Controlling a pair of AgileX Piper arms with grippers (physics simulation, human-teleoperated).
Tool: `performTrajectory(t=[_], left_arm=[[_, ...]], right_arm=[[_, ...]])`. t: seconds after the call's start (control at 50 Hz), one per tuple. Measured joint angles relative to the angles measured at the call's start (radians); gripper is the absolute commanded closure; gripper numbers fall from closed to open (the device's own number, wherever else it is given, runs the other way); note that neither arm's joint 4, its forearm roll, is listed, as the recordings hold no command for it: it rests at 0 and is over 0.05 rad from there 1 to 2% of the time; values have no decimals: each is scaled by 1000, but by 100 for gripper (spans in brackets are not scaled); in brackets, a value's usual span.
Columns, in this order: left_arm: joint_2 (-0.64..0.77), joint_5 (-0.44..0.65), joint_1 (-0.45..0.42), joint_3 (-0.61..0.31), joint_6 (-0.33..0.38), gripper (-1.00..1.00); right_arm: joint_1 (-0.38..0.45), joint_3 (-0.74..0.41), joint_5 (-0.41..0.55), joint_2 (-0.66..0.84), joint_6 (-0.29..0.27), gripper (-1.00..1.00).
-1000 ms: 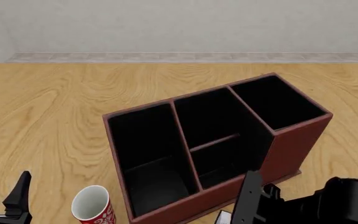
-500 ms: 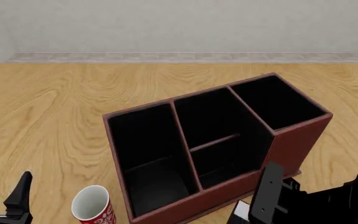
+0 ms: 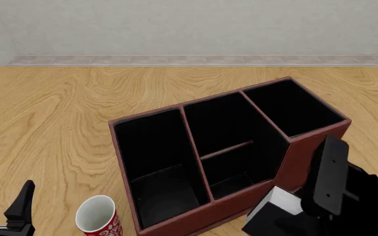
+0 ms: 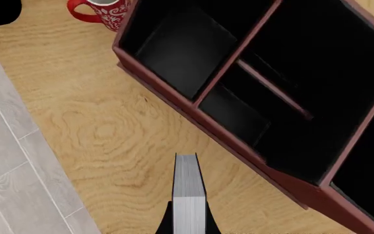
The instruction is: Pick up the book and place it in the right compartment of the caddy.
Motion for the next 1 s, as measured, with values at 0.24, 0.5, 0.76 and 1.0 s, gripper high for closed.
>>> performTrajectory(t=[0.24,0.5,0.76,1.0], left_arm=[[-1,-7,-7,-4,-1,-100],[-1,-10,-12,-12,-2,-100],[-1,-13,-17,-13,2,-100],[-1,-13,-14,-14,3,-100]], right_arm=[[7,-145,76,6,-36,100],[-17,-250,101,28,-119,100],[-67,-335,109,51,-222,100],[-112,-430,109,93,-293,100]])
